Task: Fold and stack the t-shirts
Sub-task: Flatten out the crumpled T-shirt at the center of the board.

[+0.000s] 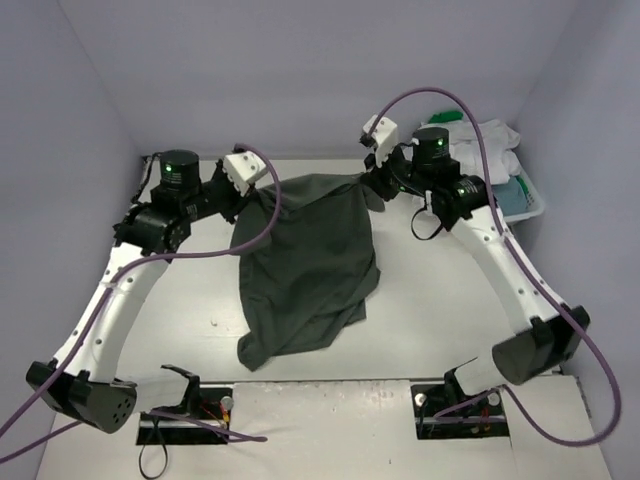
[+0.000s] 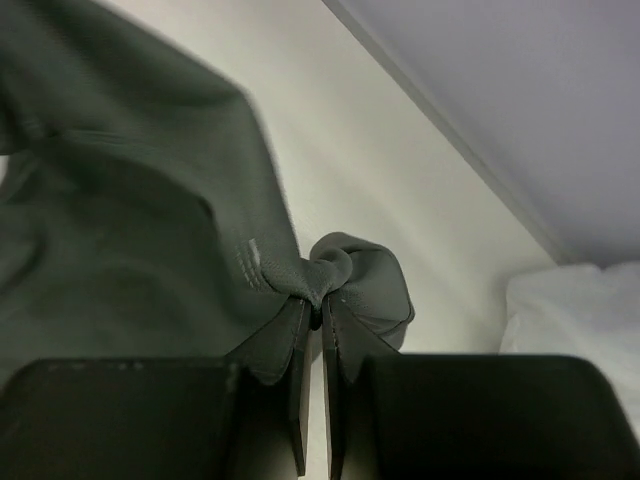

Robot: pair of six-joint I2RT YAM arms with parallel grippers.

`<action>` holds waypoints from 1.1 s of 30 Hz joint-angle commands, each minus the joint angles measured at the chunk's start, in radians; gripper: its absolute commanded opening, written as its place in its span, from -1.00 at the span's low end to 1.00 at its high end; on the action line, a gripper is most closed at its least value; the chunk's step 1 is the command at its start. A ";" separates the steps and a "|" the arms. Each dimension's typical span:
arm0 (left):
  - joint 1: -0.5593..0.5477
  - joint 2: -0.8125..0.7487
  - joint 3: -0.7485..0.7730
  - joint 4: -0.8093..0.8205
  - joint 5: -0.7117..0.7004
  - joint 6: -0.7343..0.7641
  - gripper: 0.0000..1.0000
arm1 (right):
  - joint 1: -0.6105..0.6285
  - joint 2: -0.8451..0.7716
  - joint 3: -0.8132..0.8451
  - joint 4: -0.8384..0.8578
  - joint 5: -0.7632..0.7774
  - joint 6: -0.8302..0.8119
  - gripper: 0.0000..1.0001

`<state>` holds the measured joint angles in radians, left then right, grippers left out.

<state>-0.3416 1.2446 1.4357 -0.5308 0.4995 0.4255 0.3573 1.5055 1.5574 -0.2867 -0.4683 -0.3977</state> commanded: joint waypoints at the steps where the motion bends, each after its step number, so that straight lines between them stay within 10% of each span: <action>1: 0.006 -0.123 0.138 0.126 0.083 -0.076 -1.00 | 0.095 -0.252 0.055 0.029 0.043 0.012 -1.00; 11: 0.128 -0.434 0.106 0.017 0.566 -0.088 -1.00 | -0.041 -0.603 -0.069 -0.034 -0.162 0.043 -1.00; 22: 0.148 -0.507 0.157 0.058 0.674 -0.234 -1.00 | -0.055 -0.668 -0.109 -0.009 -0.158 0.028 -1.00; 33: 0.139 -0.321 -0.061 0.079 0.266 0.045 -1.00 | -0.032 -0.269 -0.254 0.262 -0.033 -0.043 -1.00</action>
<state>-0.2035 0.8410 1.4448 -0.5522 0.9558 0.3702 0.3233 1.0752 1.3010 -0.1967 -0.5629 -0.4213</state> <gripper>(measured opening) 0.003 0.020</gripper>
